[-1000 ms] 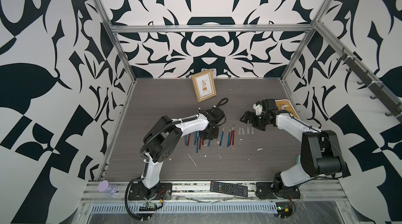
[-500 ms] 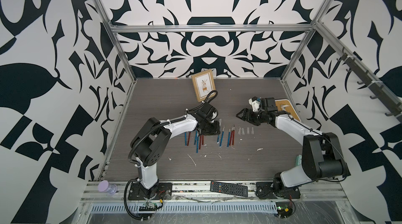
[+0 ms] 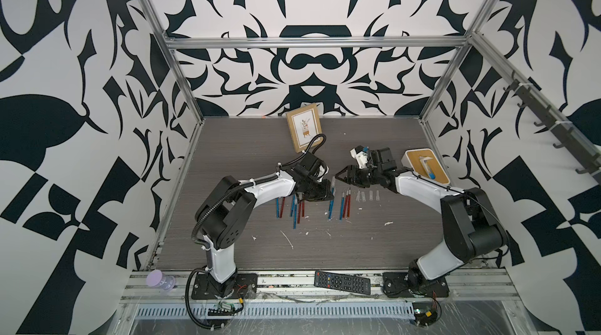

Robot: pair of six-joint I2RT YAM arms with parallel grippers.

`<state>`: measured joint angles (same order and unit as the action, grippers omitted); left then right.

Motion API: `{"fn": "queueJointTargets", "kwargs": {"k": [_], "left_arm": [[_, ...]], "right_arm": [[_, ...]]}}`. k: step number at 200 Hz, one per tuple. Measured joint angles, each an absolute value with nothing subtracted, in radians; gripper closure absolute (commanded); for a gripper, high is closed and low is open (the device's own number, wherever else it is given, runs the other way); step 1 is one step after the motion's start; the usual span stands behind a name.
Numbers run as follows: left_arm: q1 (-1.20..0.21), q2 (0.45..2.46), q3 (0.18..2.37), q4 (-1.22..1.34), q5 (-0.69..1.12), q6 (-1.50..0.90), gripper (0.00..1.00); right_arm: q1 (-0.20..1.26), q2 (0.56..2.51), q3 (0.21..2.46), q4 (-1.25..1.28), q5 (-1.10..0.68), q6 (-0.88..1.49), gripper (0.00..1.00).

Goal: Remove protective caps from carving knives
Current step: Pick up the carving knife from the center of the board, then remove the protective sleeve from the carving knife.

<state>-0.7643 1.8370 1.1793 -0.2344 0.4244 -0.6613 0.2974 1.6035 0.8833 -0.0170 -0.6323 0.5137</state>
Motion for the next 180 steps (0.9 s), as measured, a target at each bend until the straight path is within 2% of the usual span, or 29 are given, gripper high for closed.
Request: {"fn": "queueJointTargets", "kwargs": {"k": [92,180], "left_arm": [[-0.764,1.840,1.180,-0.236,0.414,-0.656,1.00],[-0.764,1.840,1.180,-0.236,0.403,-0.656,1.00]], "right_arm": [[0.311,1.673,0.883,0.068,-0.633,0.618,0.66],[0.328,1.678,0.883,0.105,-0.635,0.652,0.66]]}}
